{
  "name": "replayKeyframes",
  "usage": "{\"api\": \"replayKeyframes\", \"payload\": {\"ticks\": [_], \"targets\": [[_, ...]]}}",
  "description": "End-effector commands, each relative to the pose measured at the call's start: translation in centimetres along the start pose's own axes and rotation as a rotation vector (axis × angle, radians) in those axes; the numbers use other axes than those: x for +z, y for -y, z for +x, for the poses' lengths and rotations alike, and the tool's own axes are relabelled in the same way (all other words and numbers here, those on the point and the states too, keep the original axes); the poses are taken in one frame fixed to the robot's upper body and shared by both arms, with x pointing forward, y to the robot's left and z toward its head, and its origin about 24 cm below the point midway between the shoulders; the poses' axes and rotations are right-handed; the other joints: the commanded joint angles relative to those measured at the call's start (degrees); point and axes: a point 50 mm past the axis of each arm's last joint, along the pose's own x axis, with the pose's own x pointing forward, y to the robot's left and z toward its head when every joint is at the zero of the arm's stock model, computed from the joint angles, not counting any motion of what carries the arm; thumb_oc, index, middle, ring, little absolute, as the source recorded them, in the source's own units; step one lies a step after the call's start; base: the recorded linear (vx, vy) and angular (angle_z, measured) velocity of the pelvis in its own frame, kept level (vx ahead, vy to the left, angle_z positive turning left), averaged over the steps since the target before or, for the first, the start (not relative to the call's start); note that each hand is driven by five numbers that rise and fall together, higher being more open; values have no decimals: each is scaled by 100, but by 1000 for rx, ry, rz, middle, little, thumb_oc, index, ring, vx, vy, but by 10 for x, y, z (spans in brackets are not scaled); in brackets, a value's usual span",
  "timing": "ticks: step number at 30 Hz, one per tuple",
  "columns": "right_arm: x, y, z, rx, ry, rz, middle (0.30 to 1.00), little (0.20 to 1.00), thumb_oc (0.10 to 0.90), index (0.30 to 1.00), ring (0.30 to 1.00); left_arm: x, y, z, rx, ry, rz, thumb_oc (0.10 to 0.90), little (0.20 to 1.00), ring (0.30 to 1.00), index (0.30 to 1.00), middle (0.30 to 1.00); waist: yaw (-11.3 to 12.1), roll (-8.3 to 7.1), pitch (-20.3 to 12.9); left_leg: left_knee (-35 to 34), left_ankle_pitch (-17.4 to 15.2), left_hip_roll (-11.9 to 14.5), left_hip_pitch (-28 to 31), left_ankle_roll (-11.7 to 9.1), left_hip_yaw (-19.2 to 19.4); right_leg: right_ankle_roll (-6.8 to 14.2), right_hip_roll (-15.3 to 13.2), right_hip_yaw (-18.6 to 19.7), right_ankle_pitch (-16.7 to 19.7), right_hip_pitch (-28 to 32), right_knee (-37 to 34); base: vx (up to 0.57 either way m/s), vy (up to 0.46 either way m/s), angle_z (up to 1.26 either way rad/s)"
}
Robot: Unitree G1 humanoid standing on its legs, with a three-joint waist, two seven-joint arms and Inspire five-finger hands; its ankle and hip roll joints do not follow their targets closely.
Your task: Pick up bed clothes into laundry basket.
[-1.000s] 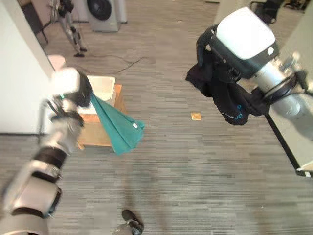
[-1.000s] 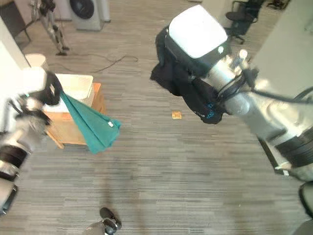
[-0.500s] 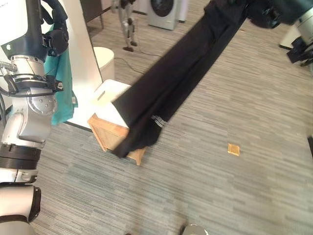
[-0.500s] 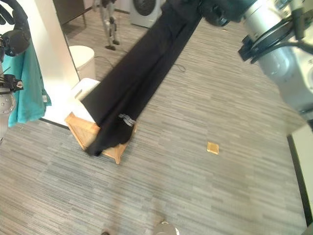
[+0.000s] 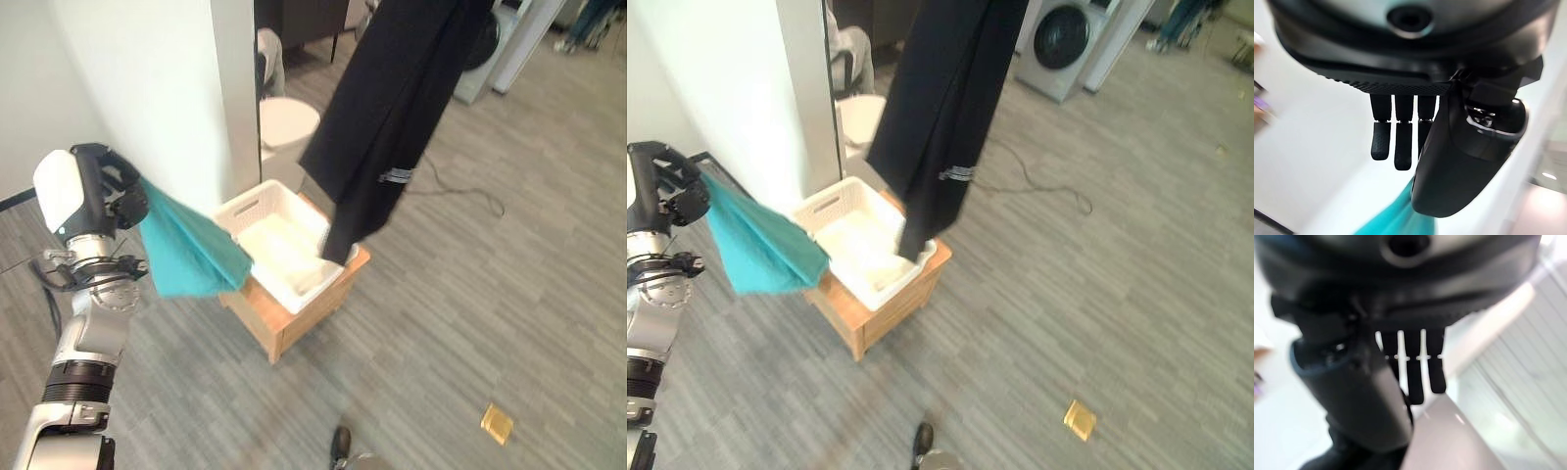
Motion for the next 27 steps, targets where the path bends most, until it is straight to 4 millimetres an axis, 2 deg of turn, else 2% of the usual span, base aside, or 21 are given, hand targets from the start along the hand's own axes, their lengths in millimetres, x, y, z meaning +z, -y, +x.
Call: {"api": "replayKeyframes", "payload": {"ticks": [1, 2, 3, 4, 5, 6, 7, 12, 19, 22, 23, 25, 27], "targets": [[-41, 40, 5, -134, -202, -49, 300, 300, 400, 300, 300, 49, -42, 19, 142, 274, -33, 400, 300, 300, 300, 300, 231, -69, -799, 833, -277, -45, -631, 434, 257, 1001, -646, -327, -720, 336, 24, 51, -191, 98], [-44, 39, 1, -122, -209, -61, 300, 300, 400, 300, 300, 46, -43, 17, 137, 264, -31, 400, 300, 300, 300, 300, 261, -23, -760, 680, -337, -54, -645, 376, 301, 1033, -601, -365, -824, 407, 29, 16, -84, 141], [-50, 38, -4, -100, -232, -89, 300, 300, 400, 300, 300, 44, -44, 16, 127, 269, -13, 400, 300, 300, 300, 300, 244, -32, -764, 569, -217, -15, -623, 318, 356, 1022, -601, -430, -843, 442, 31, 61, -11, 150], [-66, 26, -17, -17, -300, -116, 300, 300, 400, 300, 300, 32, -39, 7, 84, 237, 0, 400, 300, 300, 300, 300, 262, -8, -780, 290, -241, -102, -515, 361, 324, 1013, -622, -487, -827, 447, 56, 17, 7, 91], [-65, 26, -17, -16, -298, -114, 300, 300, 400, 300, 300, 32, -39, 6, 83, 236, 1, 400, 300, 300, 300, 300, 247, -9, -786, 260, -225, -113, -503, 363, 318, 1015, -626, -498, -828, 455, 55, 47, 14, 33], [-74, 28, -24, -9, -338, -117, 300, 300, 400, 300, 300, 25, -36, 1, 62, 223, 21, 400, 300, 300, 300, 300, 171, -12, -861, 26, -179, -131, -435, 353, 394, 1051, -651, -602, -784, 489, 64, 29, 16, 14], [-74, 27, -24, -8, -336, -115, 300, 300, 400, 300, 300, 24, -36, 0, 61, 221, 23, 400, 300, 300, 300, 300, 154, -12, -878, -30, -149, -155, -414, 360, 397, 1059, -661, -610, -781, 491, 63, 47, 40, 32], [-85, 18, -40, 37, -390, -126, 300, 300, 400, 300, 300, 2, -27, -18, 14, 142, 43, 400, 300, 300, 300, 300, 218, 197, -958, -404, -86, -291, -239, 384, 449, 1113, -741, -733, -744, 530, 62, 38, 46, 29], [-83, 14, -62, 45, -396, -128, 300, 300, 400, 300, 300, -22, -19, -38, -49, 51, 71, 400, 300, 300, 300, 300, 232, 402, -949, -435, -177, -388, -224, 418, 427, 1173, -838, -787, -687, 536, 62, 22, 34, 3], [-82, 12, -64, 45, -400, -122, 300, 300, 400, 300, 300, -23, -21, -37, -48, 51, 78, 400, 300, 300, 300, 300, 213, 369, -963, -435, -178, -388, -222, 419, 428, 1174, -838, -786, -687, 537, 62, 8, 18, -12], [-74, 5, -65, 49, -377, -85, 300, 300, 400, 300, 300, -29, -11, -46, -74, 12, 57, 400, 300, 300, 300, 300, 244, 496, -913, -441, -237, -441, -193, 448, 416, 1190, -893, -780, -669, 563, 63, 13, 49, -20], [-63, -2, -62, 39, -343, -39, 300, 300, 400, 300, 300, -30, -5, -50, -84, -10, 36, 400, 300, 300, 300, 300, 263, 552, -895, -445, -275, -472, -178, 469, 390, 1198, -928, -792, -646, 578, 64, 7, 31, -6], [-58, -7, -64, 36, -335, -21, 300, 300, 400, 300, 300, -31, -5, -50, -86, -11, 43, 400, 300, 300, 300, 300, 240, 511, -905, -445, -285, -480, -171, 475, 386, 1199, -934, -799, -644, 586, 66, -2, 12, -3]]}}
